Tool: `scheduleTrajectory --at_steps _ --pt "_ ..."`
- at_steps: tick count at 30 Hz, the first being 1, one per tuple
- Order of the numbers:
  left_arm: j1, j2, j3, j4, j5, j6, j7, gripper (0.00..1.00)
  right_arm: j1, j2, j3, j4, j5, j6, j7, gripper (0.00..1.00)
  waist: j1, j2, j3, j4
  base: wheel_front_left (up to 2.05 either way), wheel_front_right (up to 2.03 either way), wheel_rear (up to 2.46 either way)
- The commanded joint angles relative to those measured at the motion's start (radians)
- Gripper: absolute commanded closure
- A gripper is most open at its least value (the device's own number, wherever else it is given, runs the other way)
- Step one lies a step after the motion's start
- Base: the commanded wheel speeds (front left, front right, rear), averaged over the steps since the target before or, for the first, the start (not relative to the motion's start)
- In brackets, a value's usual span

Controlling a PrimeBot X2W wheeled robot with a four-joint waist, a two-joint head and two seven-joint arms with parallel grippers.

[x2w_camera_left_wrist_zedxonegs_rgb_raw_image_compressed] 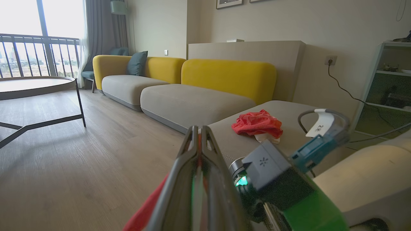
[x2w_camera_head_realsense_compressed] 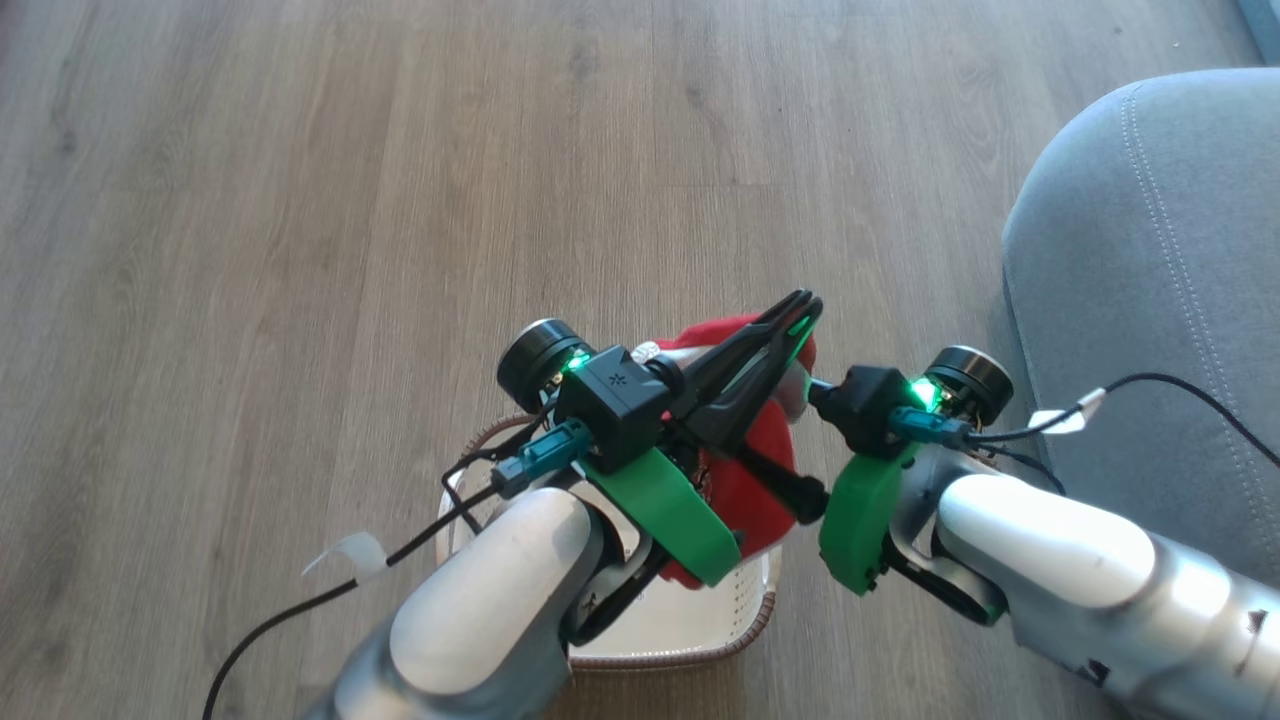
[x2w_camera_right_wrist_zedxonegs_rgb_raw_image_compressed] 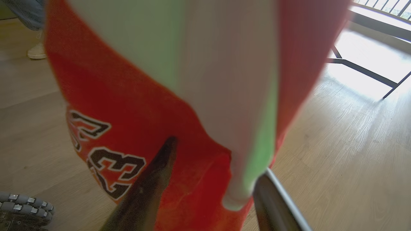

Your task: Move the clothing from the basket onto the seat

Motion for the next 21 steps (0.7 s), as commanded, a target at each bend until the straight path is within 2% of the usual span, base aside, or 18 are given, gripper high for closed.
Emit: scheduleTrajectory --at_steps 1,2,9,16,17,19,20,21 --pt "-0.054 0.004 0.030 -0.040 -0.006 -0.002 -0.005 1.00 -0.018 0.003 -0.012 0.001 0.003 0.007 -0.008 0.92 0.0000 0.0000 0.000 0.001 0.00 0.00 0.00" --pt "-0.054 0.004 0.028 -0.041 -0.006 -0.002 -0.005 1.00 -0.022 0.016 -0.014 0.022 0.008 0.007 -0.010 1.00 0.0000 0.0000 0.001 0.002 0.00 0.00 0.00" --pt "-0.056 0.004 0.027 -0.039 -0.005 -0.002 -0.005 1.00 0.016 0.085 -0.162 0.056 -0.033 0.007 -0.013 1.00 0.0000 0.0000 0.006 0.008 0.00 0.00 0.00" --pt "-0.053 0.004 0.039 -0.035 0.007 -0.002 -0.005 1.00 0.085 0.088 -0.261 0.023 -0.081 0.007 -0.014 1.00 0.0000 0.0000 0.010 0.003 0.00 0.00 0.00" --pt "-0.052 0.004 0.041 -0.035 0.009 -0.002 -0.005 0.93 0.094 0.086 -0.279 0.016 -0.088 0.007 -0.014 1.00 0.0000 0.0000 0.010 0.001 0.00 0.00 0.00" --pt "-0.049 0.004 0.043 -0.033 0.013 -0.003 -0.005 0.50 0.114 0.083 -0.317 0.001 -0.101 0.007 -0.014 1.00 0.0000 0.0000 0.011 -0.002 0.00 0.00 0.00" --pt "-0.047 0.004 0.044 -0.029 0.013 -0.003 -0.005 0.00 0.125 0.082 -0.336 -0.008 -0.109 0.007 -0.014 1.00 0.0000 0.0000 0.011 -0.004 0.00 0.00 0.00" --pt "-0.045 0.004 0.046 -0.024 0.012 -0.003 -0.005 0.00 0.136 0.081 -0.356 -0.016 -0.114 0.007 -0.014 1.00 0.0000 0.0000 0.011 -0.006 0.00 0.00 0.00"
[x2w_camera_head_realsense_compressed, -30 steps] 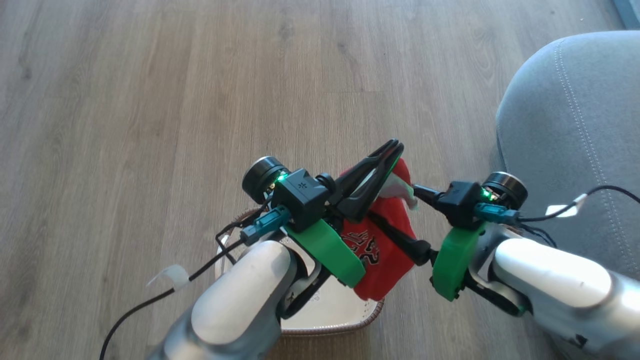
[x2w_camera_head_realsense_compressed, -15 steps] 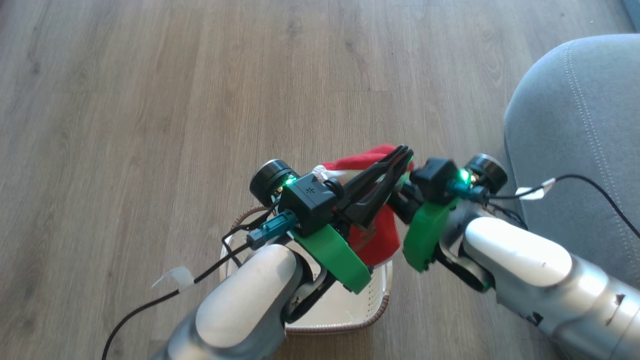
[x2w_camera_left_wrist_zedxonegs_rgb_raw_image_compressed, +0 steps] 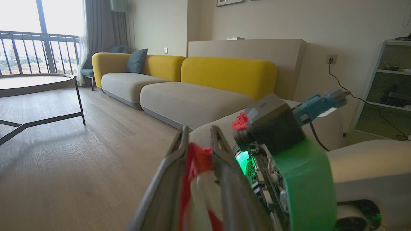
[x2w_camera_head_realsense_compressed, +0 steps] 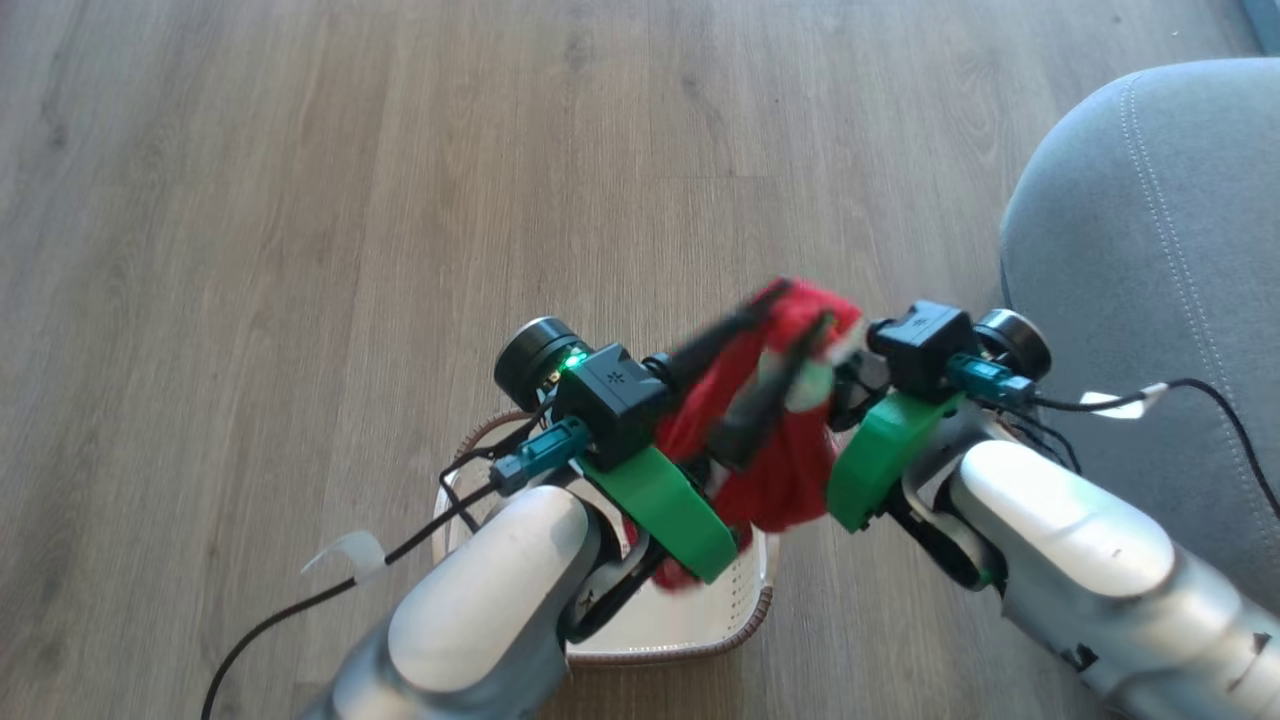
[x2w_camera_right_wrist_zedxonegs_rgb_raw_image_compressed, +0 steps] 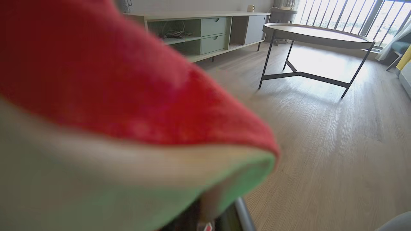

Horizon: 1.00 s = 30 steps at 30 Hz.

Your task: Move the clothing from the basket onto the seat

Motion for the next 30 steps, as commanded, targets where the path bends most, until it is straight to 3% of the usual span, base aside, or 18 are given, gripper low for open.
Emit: scheduleTrajectory --at_steps 1,20,30 --pt "-0.044 0.004 0.044 -0.025 0.005 -0.002 -0.005 0.00 0.019 -0.008 -0.027 -0.035 -0.010 0.007 -0.012 1.00 0.0000 0.0000 0.000 -0.003 0.00 0.00 0.00" --pt "-0.042 0.005 0.056 0.081 0.025 -0.006 -0.005 0.00 0.134 -0.021 -0.321 -0.161 -0.117 0.007 -0.012 1.00 0.0000 0.0000 0.010 -0.055 0.00 0.00 0.00" --pt "-0.016 0.040 0.042 0.155 0.017 -0.007 -0.005 0.00 0.142 -0.017 -0.367 -0.218 -0.121 0.007 -0.012 1.00 0.0000 0.0000 -0.018 -0.180 0.00 0.00 0.00"
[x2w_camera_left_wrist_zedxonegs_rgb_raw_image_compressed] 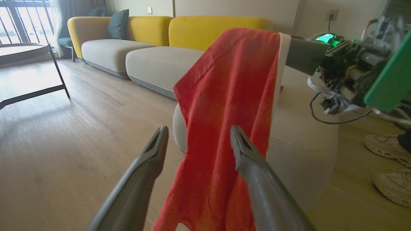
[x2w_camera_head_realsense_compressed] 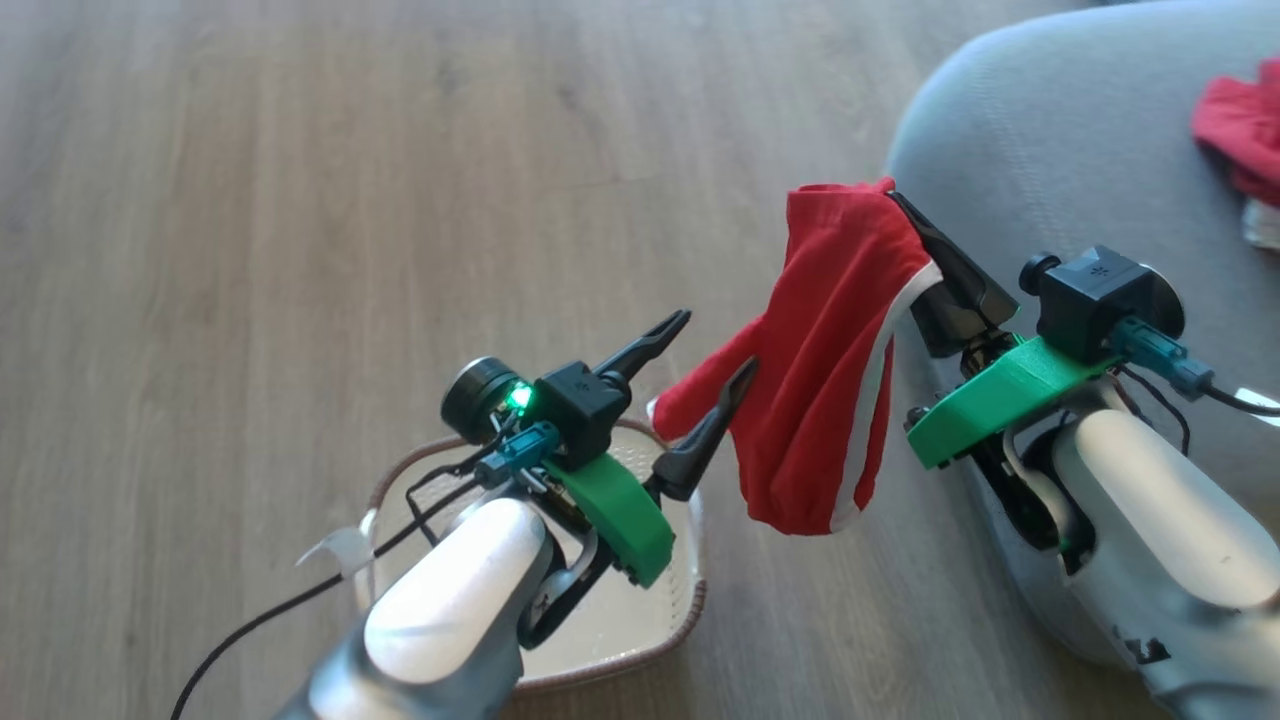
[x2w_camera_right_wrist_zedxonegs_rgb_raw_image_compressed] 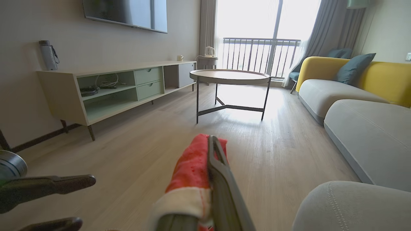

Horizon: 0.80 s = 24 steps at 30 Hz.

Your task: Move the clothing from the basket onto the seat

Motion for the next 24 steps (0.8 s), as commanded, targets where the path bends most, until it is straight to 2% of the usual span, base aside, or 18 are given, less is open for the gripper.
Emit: scheduleTrajectory --at_steps 1,14,21,24 --pt "-0.019 0.011 0.033 -0.027 -0.008 -0.006 -0.005 0.00 0.001 0.000 -0.009 -0.039 -0.004 0.007 -0.012 1.00 0.0000 0.0000 -0.014 -0.049 0.00 0.00 0.00" --pt "0.034 0.009 0.068 -0.025 -0.013 -0.006 -0.005 0.00 0.033 -0.007 -0.046 -0.101 0.051 0.007 -0.012 1.00 0.0000 0.0000 -0.035 -0.305 0.00 0.00 0.00" --pt "0.035 0.008 0.086 -0.029 0.002 -0.006 -0.005 0.00 0.082 -0.003 -0.108 -0.135 0.056 0.007 -0.012 1.00 0.0000 0.0000 -0.015 -0.398 0.00 0.00 0.00" --pt "0.026 0.004 0.083 -0.031 0.011 -0.006 -0.005 0.00 0.122 -0.001 -0.168 -0.150 0.047 0.007 -0.012 1.00 0.0000 0.0000 0.002 -0.409 0.00 0.00 0.00"
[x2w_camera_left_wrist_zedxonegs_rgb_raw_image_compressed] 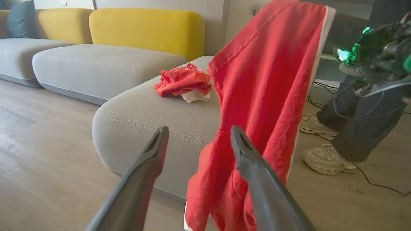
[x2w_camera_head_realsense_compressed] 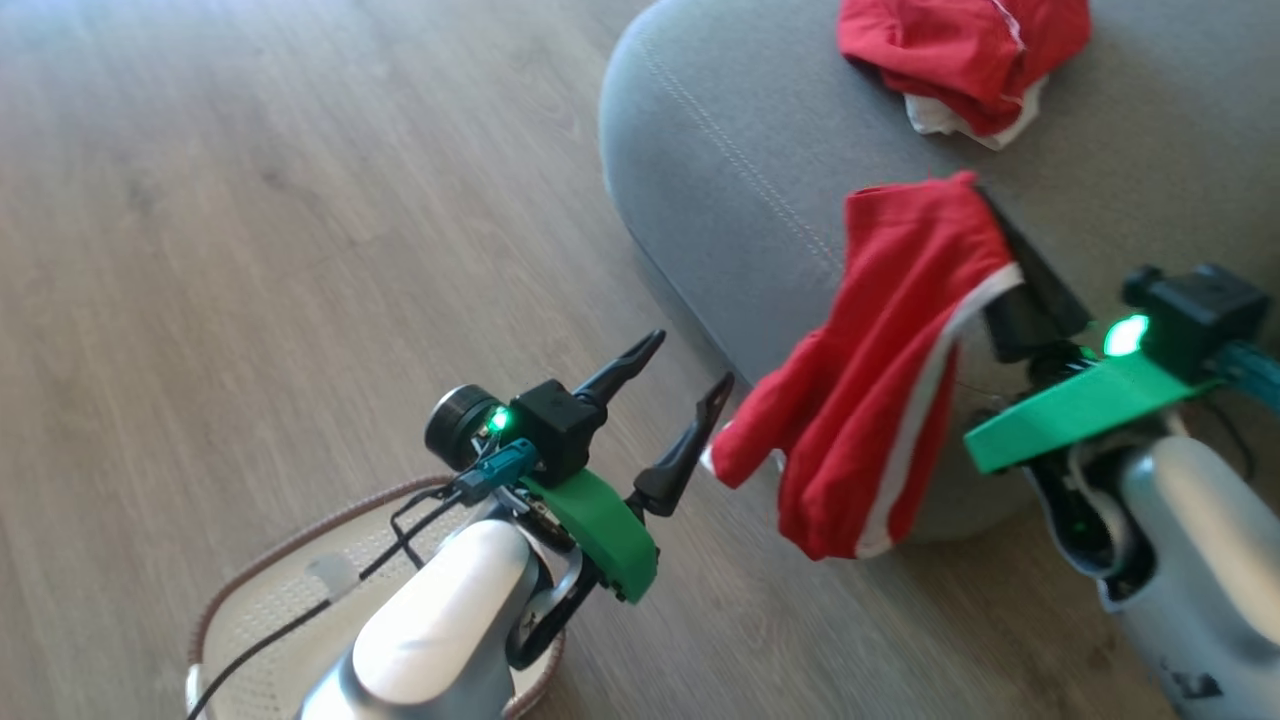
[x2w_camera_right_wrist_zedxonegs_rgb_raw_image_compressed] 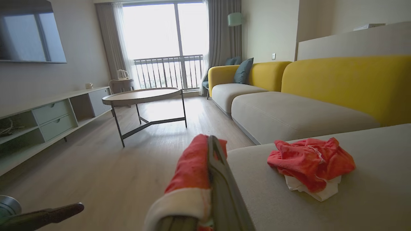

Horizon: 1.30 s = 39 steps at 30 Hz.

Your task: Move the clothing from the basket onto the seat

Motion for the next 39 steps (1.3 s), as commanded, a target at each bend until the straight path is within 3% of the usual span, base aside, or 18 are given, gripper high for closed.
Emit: scheduleTrajectory --at_steps 1,9,15,19,27,39 --pt "-0.037 0.001 0.029 -0.033 0.009 -0.006 -0.005 0.00 0.014 0.000 -0.025 -0.043 -0.011 0.007 -0.010 1.00 0.0000 0.0000 0.021 -0.014 0.00 0.00 0.00" --pt "-0.065 0.004 0.005 -0.028 0.013 -0.006 -0.005 0.00 0.050 -0.001 -0.112 -0.075 -0.051 0.007 -0.010 1.00 0.0000 0.0000 0.065 -0.021 0.00 0.00 0.00" --pt "-0.079 0.010 -0.019 -0.030 0.010 -0.006 -0.005 0.00 -0.048 0.008 -0.238 -0.040 -0.135 0.007 -0.010 1.00 0.0000 0.0000 0.132 -0.013 0.00 0.00 0.00" --pt "-0.105 0.012 -0.067 -0.025 0.003 -0.006 -0.005 0.00 -0.156 -0.022 -0.315 -0.014 -0.171 0.007 -0.010 1.00 0.0000 0.0000 0.192 0.016 0.00 0.00 0.00" --pt "-0.146 0.029 -0.138 -0.001 -0.016 -0.006 -0.005 0.00 -0.408 -0.142 -0.420 0.088 -0.252 0.007 -0.010 1.00 0.0000 0.0000 0.289 0.069 0.00 0.00 0.00" --pt "-0.191 0.052 -0.229 0.023 -0.032 -0.006 -0.005 0.00 -0.902 -0.359 -0.544 0.407 -0.342 0.007 0.041 1.00 0.0000 0.0000 0.418 0.150 0.00 0.00 0.00"
